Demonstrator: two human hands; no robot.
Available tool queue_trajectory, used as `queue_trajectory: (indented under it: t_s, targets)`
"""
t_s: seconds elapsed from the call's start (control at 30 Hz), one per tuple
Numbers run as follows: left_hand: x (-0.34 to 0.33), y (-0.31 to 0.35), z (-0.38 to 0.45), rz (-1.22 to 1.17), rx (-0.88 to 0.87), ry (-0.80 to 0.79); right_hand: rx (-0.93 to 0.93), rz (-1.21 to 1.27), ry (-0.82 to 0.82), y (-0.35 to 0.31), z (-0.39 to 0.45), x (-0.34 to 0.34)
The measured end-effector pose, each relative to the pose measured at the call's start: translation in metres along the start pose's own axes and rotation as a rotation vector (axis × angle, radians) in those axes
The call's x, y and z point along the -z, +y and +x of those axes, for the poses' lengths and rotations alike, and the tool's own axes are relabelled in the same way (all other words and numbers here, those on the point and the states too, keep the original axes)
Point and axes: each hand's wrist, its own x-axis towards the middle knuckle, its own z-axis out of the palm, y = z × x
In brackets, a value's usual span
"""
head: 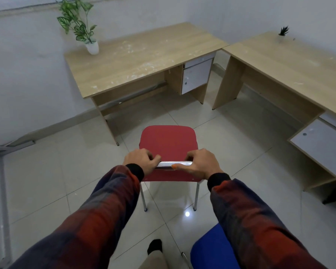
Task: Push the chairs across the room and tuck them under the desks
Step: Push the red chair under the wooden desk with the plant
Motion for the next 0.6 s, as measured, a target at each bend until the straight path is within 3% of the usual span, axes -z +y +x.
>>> queue_trajectory:
  t_s: [0.17,0.3,0.6]
  targets:
    - [0.027,-0.045,0.042,0.017,-0.018,-0.005,-0.021,-0.011,0.077,-0.042,0.033,-0.023]
    - [0.037,-0.059,0.067,-0.019,-0.018,-0.001,-0.013,-0.020,0.035,-0.054,0.060,-0.028]
    - [0.040,-0.040,0.131,-0.028,0.007,0.016,-0.038,-0.003,0.046,-0.024,0.128,-0.009]
